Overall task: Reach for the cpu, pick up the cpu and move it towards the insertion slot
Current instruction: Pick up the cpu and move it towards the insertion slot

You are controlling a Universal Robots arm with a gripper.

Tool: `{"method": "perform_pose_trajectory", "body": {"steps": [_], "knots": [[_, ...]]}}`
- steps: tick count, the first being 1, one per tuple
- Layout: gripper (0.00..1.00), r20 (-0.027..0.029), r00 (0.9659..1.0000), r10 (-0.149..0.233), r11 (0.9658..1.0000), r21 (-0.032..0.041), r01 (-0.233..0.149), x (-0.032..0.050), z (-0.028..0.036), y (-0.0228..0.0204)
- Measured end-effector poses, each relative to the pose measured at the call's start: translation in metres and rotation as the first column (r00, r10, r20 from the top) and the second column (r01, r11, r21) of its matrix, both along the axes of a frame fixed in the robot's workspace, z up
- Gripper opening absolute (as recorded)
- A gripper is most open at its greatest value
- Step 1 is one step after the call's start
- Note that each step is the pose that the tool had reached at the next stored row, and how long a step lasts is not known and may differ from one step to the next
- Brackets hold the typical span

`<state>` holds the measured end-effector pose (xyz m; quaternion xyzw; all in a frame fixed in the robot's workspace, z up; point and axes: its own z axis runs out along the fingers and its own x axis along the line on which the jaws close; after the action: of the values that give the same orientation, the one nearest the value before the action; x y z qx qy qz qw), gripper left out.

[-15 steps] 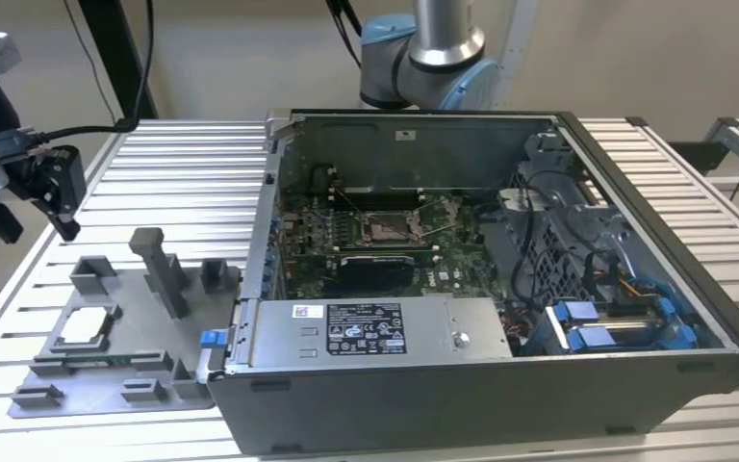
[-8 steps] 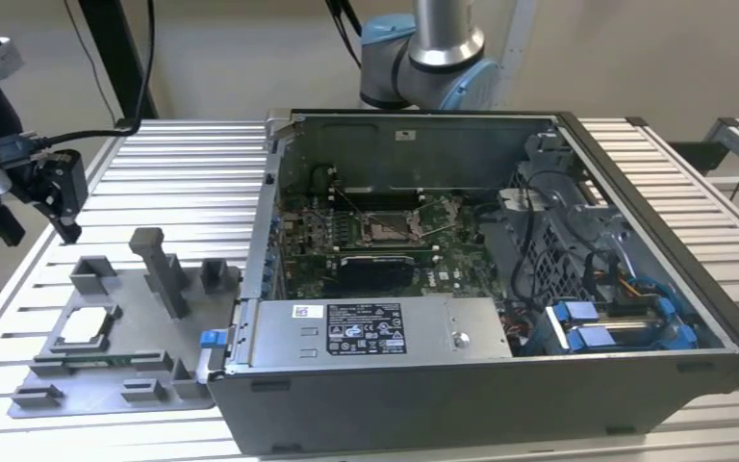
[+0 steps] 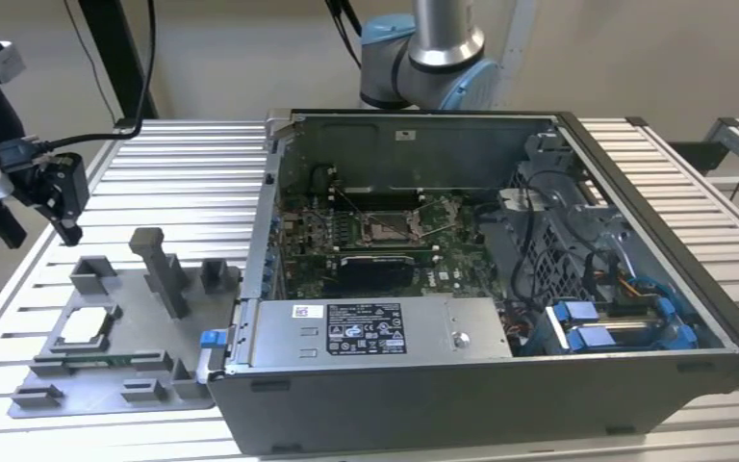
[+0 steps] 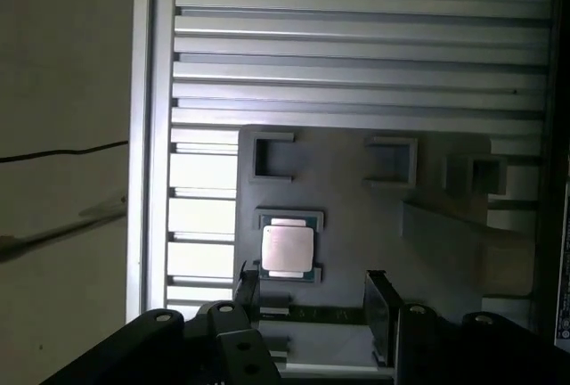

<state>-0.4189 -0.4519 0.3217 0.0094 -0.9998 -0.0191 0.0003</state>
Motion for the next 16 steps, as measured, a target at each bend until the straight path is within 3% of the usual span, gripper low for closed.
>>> {"method": "perform_pose_trajectory", "body": {"steps": [16], "knots": [[1.00, 0.0000, 1.0000, 0.000, 1.0000, 0.0000, 0.000, 0.0000, -0.0084, 0.0000]]}}
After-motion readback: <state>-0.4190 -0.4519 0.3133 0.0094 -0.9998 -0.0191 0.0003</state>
